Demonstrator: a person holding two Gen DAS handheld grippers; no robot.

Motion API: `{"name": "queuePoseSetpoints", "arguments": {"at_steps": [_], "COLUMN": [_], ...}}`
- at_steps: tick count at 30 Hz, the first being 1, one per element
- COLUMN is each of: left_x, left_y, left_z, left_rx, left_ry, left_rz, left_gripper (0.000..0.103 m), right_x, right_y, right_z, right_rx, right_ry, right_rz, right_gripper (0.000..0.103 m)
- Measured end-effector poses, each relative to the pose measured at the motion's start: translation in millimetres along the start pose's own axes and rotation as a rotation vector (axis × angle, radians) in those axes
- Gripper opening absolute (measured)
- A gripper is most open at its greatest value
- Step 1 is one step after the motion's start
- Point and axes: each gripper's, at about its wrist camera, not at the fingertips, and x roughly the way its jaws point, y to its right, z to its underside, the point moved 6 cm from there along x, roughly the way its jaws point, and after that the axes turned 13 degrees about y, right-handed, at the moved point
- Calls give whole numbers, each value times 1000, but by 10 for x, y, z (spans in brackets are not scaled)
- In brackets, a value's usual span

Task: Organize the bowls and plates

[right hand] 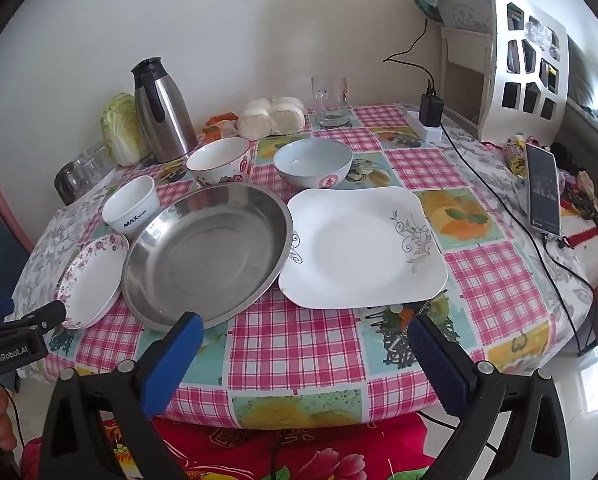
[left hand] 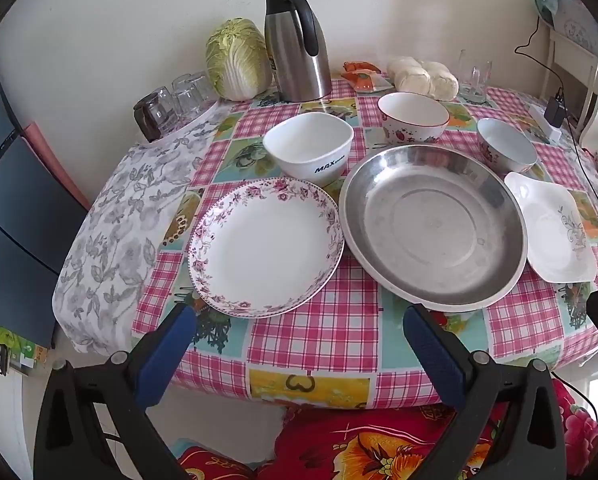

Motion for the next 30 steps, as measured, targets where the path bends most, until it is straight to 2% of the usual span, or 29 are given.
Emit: {"name": "queuePoseSetpoints", "arguments": {"at_steps": [30], "left_x": [47], "left_y": [13], "left_z": [30], "left_rx": [14], "left_ry": [-26], "left_rz": [-5], "left_gripper": [103], "right_x": [14], "right_y": [22], "right_z": [27], "right_rx": [12], "right_ry": [-5], "right_rz": [-1], "right_gripper": [103]}}
